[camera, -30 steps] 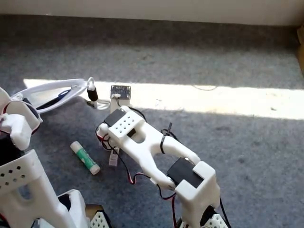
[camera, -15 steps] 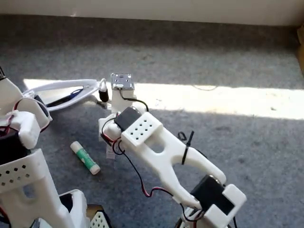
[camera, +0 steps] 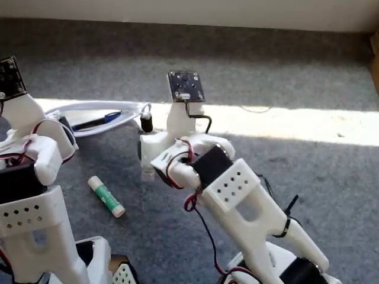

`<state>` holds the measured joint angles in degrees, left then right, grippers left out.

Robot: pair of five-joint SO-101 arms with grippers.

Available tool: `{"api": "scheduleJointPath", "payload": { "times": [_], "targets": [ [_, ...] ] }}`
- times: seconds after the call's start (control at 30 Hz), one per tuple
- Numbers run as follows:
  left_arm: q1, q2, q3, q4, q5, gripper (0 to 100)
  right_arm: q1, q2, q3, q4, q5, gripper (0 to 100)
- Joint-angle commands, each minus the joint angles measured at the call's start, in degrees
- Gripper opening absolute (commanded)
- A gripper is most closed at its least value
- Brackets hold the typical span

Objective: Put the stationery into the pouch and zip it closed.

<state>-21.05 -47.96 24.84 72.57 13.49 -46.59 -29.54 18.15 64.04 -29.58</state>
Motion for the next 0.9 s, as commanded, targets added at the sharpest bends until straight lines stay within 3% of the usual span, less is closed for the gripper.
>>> {"api": "scheduleJointPath", "payload": {
  "times": [0.0, 0.23, 0.63, 0.87],
  "targets": [
    [0.84, -1.89, -1.98, 0.09, 0.26, 1, 0.48, -8.31, -0.48, -0.40, 4.31, 0.5],
    [0.92, -1.98, -3.47, 3.08, -0.70, 1, 0.31, -16.31, -0.40, -10.86, 5.27, 0.5],
    [0.92, -1.98, -3.12, 3.08, -0.70, 1, 0.31, -17.01, 0.22, -31.96, 8.26, 0.5],
    [0.92, -1.98, -3.12, 3.08, -0.70, 1, -1.27, -17.10, 17.98, -62.02, 15.91, 0.5]
  ]
}}
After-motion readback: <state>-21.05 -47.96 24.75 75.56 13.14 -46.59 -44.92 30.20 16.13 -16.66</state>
